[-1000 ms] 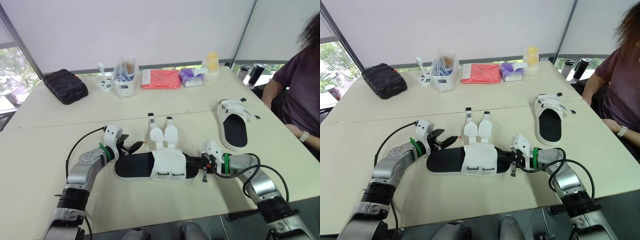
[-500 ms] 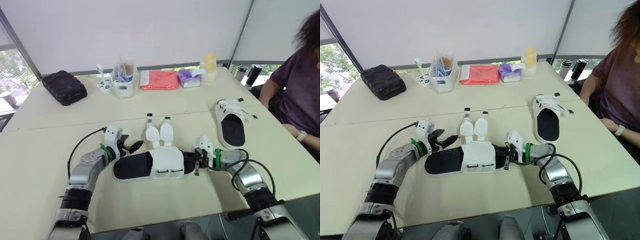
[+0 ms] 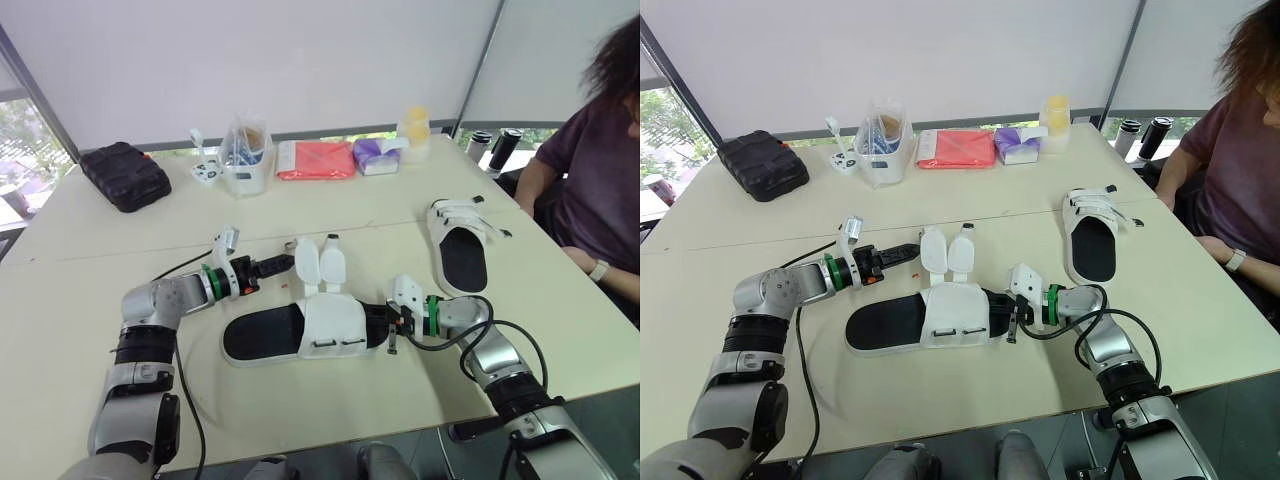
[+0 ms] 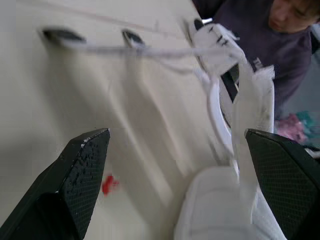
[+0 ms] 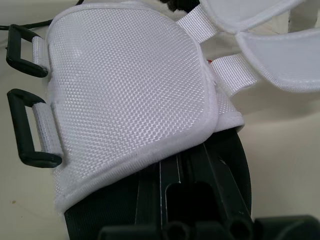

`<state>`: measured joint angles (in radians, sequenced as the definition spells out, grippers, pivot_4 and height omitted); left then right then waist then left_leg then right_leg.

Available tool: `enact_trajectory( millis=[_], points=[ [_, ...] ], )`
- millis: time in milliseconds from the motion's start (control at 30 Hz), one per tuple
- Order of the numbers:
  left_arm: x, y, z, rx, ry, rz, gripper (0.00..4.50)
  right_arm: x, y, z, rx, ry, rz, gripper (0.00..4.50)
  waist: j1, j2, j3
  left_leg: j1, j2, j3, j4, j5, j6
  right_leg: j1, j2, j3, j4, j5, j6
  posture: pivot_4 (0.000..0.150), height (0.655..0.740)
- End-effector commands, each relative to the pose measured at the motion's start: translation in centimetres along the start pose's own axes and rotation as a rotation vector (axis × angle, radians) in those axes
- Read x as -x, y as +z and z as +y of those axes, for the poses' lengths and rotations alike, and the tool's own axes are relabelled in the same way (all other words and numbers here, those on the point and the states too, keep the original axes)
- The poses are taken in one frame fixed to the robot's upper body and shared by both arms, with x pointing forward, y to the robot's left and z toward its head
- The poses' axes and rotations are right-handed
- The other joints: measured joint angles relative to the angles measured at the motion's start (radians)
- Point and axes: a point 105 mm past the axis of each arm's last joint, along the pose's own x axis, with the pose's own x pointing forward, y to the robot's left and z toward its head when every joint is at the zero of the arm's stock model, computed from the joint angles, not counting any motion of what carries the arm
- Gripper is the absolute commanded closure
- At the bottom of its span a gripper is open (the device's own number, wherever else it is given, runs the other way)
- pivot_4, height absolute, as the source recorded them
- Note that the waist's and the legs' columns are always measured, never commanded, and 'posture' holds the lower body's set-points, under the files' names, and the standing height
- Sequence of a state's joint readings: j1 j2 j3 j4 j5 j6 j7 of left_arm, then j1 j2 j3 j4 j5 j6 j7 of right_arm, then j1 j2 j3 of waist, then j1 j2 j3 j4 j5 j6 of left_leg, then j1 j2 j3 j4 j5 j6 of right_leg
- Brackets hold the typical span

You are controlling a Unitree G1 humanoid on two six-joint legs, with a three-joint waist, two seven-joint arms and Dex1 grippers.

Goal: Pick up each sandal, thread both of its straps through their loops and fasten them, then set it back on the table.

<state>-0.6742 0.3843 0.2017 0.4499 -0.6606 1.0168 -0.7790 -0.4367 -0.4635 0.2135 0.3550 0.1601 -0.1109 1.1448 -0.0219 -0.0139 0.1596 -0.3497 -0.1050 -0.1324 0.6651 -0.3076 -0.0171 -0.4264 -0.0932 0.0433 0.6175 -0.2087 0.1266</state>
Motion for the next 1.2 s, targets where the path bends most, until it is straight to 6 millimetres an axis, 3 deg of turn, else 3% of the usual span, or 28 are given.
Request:
enact_trajectory(
  millis=[33, 267, 400, 500, 633, 733, 867, 1133, 1200],
  points=[
    [1.0, 0.9, -0.1, 0.003, -0.025, -0.027, 0.00, -0.6, -2.4, 1.3, -0.053, 0.040, 0.088, 4.44, 0.000, 0.000, 0.000, 0.000, 0.000, 0.000, 0.000, 0.000, -0.001, 0.000, 0.000, 0.000, 0.000, 0.000, 0.000, 0.150, 0.7400],
    [2.5, 1.8, -0.9, 0.103, -0.094, -0.116, 0.00, -0.9, -2.5, 1.8, -0.050, 0.054, 0.092, 4.44, -0.001, 0.000, 0.000, 0.000, 0.000, 0.000, 0.000, 0.001, -0.002, 0.000, 0.000, 0.000, 0.000, 0.000, 0.000, 0.150, 0.7400],
    [1.7, 2.2, -3.1, 0.145, -0.198, -0.129, 0.00, -0.8, -2.6, 1.9, -0.048, 0.061, 0.098, 4.44, 0.000, -0.001, -0.001, 0.000, 0.000, 0.000, 0.000, 0.001, -0.001, 0.000, 0.000, 0.000, 0.000, 0.000, 0.000, 0.150, 0.7400],
    [0.5, 1.9, -3.6, 0.160, -0.207, -0.117, 0.00, -0.9, -2.6, 2.0, -0.049, 0.062, 0.099, 4.44, 0.000, -0.001, -0.001, 0.000, 0.000, 0.000, 0.000, 0.001, -0.002, 0.000, 0.000, 0.000, 0.000, 0.000, 0.000, 0.150, 0.7400],
    [-2.4, 1.1, -2.3, 0.222, -0.138, -0.122, 0.00, -1.0, -2.7, 2.0, -0.053, 0.060, 0.100, 4.44, 0.002, -0.002, -0.001, 0.001, 0.000, 0.000, -0.001, 0.001, -0.003, 0.000, 0.000, 0.000, 0.000, 0.000, 0.000, 0.150, 0.7400],
    [-3.9, 2.6, -0.9, 0.321, -0.121, -0.240, 0.00, -1.3, -2.8, 1.9, -0.056, 0.053, 0.095, 4.44, 0.000, -0.004, -0.002, 0.002, 0.001, 0.000, -0.001, 0.002, -0.004, 0.002, 0.001, 0.000, -0.001, 0.000, 0.000, 0.150, 0.7400],
    [-5.3, 3.8, -0.4, 0.368, -0.109, -0.310, 0.00, -1.4, -2.8, 2.0, -0.055, 0.051, 0.093, 4.44, -0.009, -0.004, -0.002, 0.002, 0.002, 0.000, -0.002, 0.002, -0.004, 0.001, 0.002, 0.000, -0.001, 0.000, 0.000, 0.150, 0.7400],
    [-6.5, 3.8, 1.4, 0.374, -0.012, -0.372, 0.00, -1.4, -2.7, 1.8, -0.049, 0.035, 0.094, 4.44, -0.022, -0.004, -0.002, 0.001, 0.003, 0.000, -0.003, 0.002, -0.005, 0.001, 0.003, 0.000, -0.002, 0.000, 0.000, 0.150, 0.7400],
    [-6.5, 3.9, 1.5, 0.364, -0.004, -0.375, 0.90, -1.4, -2.7, 1.9, -0.048, 0.035, 0.094, 4.50, -0.022, -0.004, -0.002, 0.001, 0.003, 0.000, -0.003, 0.002, -0.005, 0.001, 0.003, 0.000, -0.002, 0.000, 0.000, 0.150, 0.7400]
  ],
)
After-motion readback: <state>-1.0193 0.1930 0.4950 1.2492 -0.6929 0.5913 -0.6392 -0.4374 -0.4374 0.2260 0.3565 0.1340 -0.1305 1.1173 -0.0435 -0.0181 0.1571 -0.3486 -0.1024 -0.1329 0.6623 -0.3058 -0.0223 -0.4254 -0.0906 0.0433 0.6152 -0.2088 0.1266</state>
